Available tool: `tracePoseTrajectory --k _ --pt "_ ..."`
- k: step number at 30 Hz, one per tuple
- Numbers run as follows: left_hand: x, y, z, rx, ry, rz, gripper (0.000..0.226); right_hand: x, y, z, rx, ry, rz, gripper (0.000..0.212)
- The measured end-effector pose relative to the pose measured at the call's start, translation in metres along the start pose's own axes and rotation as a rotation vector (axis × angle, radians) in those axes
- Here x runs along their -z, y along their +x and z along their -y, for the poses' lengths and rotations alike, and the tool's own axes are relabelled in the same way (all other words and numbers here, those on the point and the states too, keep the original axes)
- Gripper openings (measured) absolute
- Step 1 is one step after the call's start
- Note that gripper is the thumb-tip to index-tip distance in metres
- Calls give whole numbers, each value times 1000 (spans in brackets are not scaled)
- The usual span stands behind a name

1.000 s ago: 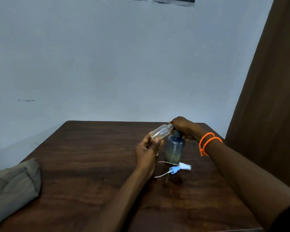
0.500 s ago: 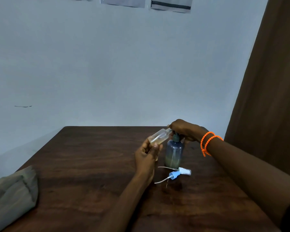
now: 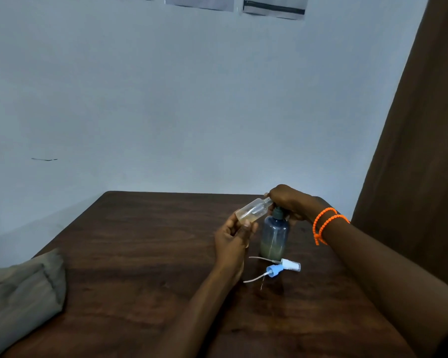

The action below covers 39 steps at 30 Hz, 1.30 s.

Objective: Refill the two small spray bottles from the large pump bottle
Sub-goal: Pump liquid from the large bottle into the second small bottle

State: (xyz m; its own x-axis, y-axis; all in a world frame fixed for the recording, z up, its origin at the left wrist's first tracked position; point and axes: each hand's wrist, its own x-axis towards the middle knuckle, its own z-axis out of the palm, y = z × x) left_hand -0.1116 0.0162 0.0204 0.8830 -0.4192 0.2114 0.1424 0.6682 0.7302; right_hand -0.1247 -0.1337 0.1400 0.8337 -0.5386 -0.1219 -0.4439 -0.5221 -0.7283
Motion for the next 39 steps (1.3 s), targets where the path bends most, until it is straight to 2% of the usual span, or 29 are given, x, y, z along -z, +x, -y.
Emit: tracePoseTrajectory --k 7,12,23,39 --pt "-1 -1 -2 -5 -20 2 31 4 2 0 -5 7 38 21" --pt "0 0 0 -2 -1 4 30 -6 7 -10 -8 109 -1 28" --pt "0 -2 -4 5 -47 -13 29 -2 5 -5 1 6 25 19" --pt "0 -1 -3 -10 -39 1 31 -5 2 -4 53 -24 -24 26"
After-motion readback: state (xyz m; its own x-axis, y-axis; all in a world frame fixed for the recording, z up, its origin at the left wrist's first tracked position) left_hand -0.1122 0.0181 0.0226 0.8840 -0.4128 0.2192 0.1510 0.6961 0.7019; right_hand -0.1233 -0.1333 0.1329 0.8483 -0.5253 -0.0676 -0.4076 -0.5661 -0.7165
